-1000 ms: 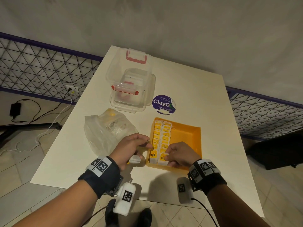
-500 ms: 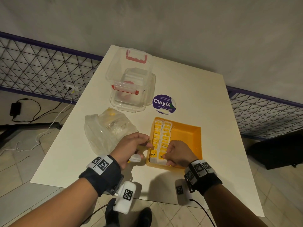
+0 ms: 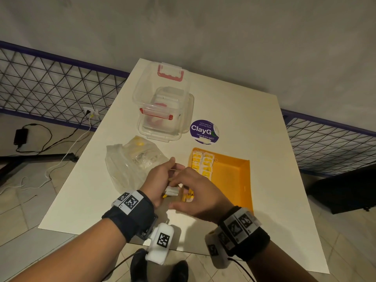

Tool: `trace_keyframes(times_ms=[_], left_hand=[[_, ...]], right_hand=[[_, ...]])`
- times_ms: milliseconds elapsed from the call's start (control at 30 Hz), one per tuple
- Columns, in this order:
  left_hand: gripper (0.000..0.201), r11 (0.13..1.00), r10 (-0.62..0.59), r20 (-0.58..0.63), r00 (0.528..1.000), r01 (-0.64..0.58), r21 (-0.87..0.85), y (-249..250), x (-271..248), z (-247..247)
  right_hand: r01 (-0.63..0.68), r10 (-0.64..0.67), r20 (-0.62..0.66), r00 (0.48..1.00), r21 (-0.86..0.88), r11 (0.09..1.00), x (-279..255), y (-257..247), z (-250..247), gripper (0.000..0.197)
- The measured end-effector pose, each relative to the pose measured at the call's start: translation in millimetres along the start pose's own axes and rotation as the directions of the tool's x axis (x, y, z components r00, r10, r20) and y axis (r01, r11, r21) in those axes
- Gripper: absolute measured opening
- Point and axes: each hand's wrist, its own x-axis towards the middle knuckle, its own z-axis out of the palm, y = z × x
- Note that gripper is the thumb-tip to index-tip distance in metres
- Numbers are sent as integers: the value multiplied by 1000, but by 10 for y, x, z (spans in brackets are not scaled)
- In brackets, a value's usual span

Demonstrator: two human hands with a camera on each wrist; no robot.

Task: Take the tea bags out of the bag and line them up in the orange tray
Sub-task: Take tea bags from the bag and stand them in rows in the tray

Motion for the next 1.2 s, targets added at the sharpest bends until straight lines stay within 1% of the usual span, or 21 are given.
trace_keyframes(times_ms=[67,133,167,200,267,300,367,400,500,567,667,733,767,833,900,933,1000,1067,1100,1133,1200], left_hand=[[41,1000,-3,-9,1000,3,-8,6,-8,14],[41,1000,-7,3,1000,7,11,-3,1,-6],[41,1000,-8,18,1000,8,7,-6,1,-28],[40,1000,-5,37,999,5,-4,-10,1,-58],[34,999,19,89,996,-15,-49,-11,-8,-118],[30,997,43,121,992,-34,-75,-10,-15,-144],[28,993,101,179,979,-87,-84,-15,-30,-177],[28,991,127,194,973,-118,-58,-17,-35,-177],[22,972,211,183,960,-227,69,-34,-44,-147],[22,951,261,169,950,-283,125,-57,-28,-130],[20,934,313,111,943,-327,144,-78,5,-112],[20,923,345,48,937,-348,164,-82,26,-93],[21,914,366,20,930,-363,183,-79,31,-84],[21,890,406,1,914,-395,229,-66,23,-60],[21,851,453,18,891,-438,288,-58,22,-50],[20,822,481,36,876,-465,330,-50,15,-47],[17,734,527,94,845,-508,451,-34,0,-42],[15,619,557,192,808,-558,553,-21,-28,-32],[14,584,564,228,793,-579,569,-19,-39,-26],[15,571,570,245,785,-592,569,-23,-50,-22],[18,581,578,237,781,-598,553,-29,-82,-2]], right_hand=[[18,-20,-85,996,-16,1000,39,61,72,27],[-30,35,-164,986,34,999,61,84,99,18],[-89,105,-205,973,89,992,74,97,97,16],[-169,206,-234,950,171,971,86,109,82,17],[-307,416,-219,882,402,862,95,106,16,18],[-327,478,-191,857,515,792,88,100,-16,15],[-302,529,-171,831,659,689,65,88,-70,13],[-281,548,-171,819,713,642,59,90,-82,15],[-218,587,-153,795,832,510,74,82,-79,27],[-198,597,-147,788,859,473,85,78,-67,32],[-194,608,-142,781,870,453,84,65,-60,28],[-221,615,-132,777,859,463,84,56,-59,23],[-250,619,-132,774,835,491,84,57,-58,20],[-327,612,-153,776,733,597,75,63,-63,16],[-382,582,-217,783,571,727,66,75,-91,17],[-381,548,-261,795,488,785,60,83,-123,22],[-329,445,-322,835,355,875,46,101,-201,34],[-281,352,-330,876,245,928,45,127,-267,32],[-269,322,-322,890,199,942,44,138,-278,28],[-269,312,-316,896,174,947,39,140,-283,23],[-283,329,-324,887,183,942,38,140,-296,15]])
